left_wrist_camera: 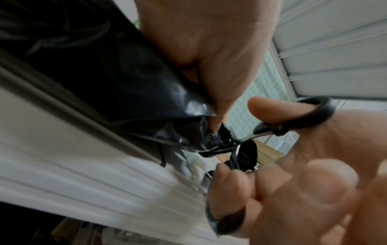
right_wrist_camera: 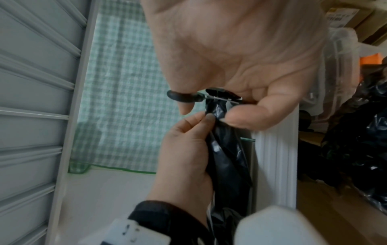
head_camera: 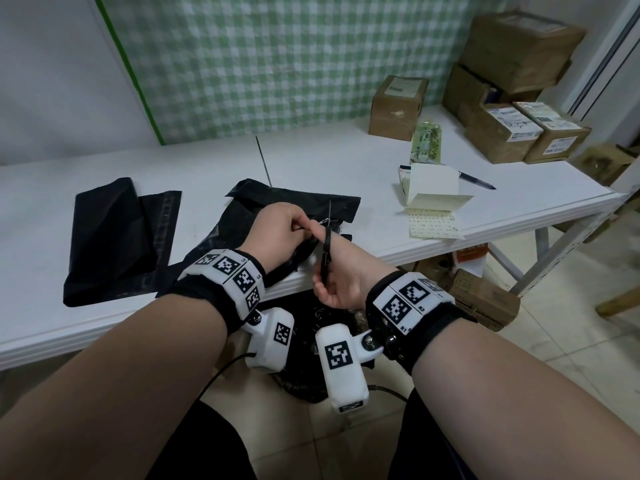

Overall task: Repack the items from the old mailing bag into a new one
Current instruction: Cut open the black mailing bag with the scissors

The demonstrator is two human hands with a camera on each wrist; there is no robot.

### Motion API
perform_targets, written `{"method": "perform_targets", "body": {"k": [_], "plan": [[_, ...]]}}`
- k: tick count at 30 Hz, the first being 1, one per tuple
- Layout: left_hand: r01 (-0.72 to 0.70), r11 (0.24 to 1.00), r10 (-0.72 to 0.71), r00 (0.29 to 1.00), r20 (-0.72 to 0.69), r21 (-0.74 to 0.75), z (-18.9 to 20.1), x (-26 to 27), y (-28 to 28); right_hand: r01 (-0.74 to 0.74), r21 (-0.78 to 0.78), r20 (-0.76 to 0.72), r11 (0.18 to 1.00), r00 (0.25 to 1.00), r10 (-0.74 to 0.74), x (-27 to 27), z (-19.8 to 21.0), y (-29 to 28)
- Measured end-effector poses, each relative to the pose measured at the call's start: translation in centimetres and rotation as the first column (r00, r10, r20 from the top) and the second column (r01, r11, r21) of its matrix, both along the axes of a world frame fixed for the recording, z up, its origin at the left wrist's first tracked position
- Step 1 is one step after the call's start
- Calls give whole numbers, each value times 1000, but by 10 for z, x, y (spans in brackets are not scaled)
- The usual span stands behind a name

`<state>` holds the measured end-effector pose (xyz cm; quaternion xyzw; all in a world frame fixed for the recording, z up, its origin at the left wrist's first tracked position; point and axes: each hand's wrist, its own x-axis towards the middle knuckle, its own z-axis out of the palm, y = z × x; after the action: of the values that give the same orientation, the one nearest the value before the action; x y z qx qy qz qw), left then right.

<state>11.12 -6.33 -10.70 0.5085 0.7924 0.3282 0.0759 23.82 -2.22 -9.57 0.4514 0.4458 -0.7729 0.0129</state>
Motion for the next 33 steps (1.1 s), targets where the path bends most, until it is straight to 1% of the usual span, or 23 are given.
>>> {"method": "perform_targets", "body": {"k": [4, 10, 14, 18, 21, 24, 28, 33], "plan": [[5, 1000, -5, 1000, 4, 14, 2, 0, -3, -11, -12, 13, 1000, 1000, 11, -2, 4, 0], [-77, 995, 75, 996, 42, 66, 6, -5, -2, -83, 1, 54, 997, 995, 83, -1, 2, -6], [-88, 992, 87, 996, 17, 87, 5, -4, -1, -61, -31, 30, 998, 998, 62, -3, 4, -6], [-108, 985, 102, 993, 55, 134, 6, -4, 0, -58, -60, 23, 997, 998, 59, -4, 7, -10], [-65, 992, 59, 996, 60, 106, 6, -3, -1, 5, -8, 30, 1000, 1000, -5, -6, 10, -7], [-18, 997, 16, 999, 31, 77, 6, -3, -3, 37, 44, 31, 998, 999, -39, -7, 13, -2], [-7, 999, 6, 1000, 13, 52, 9, 0, -2, 46, 133, 33, 990, 998, -51, -11, 15, -3], [6, 999, -8, 999, 42, 51, 12, -1, 2, 84, 272, 15, 959, 996, -92, -14, 11, 0]]}}
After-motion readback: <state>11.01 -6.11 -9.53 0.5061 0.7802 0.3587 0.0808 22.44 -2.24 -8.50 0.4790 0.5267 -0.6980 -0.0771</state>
